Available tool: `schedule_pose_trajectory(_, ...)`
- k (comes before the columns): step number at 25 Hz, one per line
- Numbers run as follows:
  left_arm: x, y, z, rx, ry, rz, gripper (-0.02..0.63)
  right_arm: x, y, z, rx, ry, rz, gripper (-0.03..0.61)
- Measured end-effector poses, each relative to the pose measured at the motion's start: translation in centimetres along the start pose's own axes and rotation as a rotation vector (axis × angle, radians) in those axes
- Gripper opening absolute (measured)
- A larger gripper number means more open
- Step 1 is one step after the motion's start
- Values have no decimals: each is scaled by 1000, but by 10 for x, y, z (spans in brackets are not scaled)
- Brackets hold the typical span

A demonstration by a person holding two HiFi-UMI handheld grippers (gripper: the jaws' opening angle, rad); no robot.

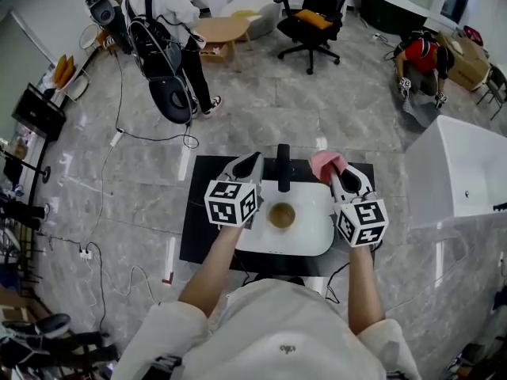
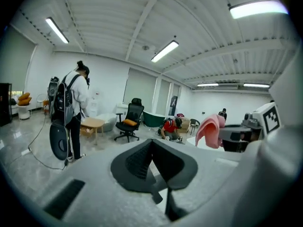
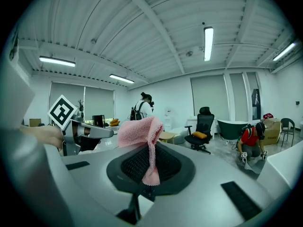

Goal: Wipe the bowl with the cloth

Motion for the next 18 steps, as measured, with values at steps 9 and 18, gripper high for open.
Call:
schedule_pose_trajectory(9,15,-63,-23,145,32,101,12,1,-48,-2,97,-12,-27,15)
schedule_pose_trajectory(18,18,-66,-33,145,28,114,12,0,-51,-12,100,-33,-34,15)
Point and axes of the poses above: the fingertips, and each gripper's own axes: z forward along the fingers, x to its right, y out of its underside, the point moved 3 cm from there along -z, backward along the fingers, and after that the axes turned 3 degrees about x, right-handed, at the moved point
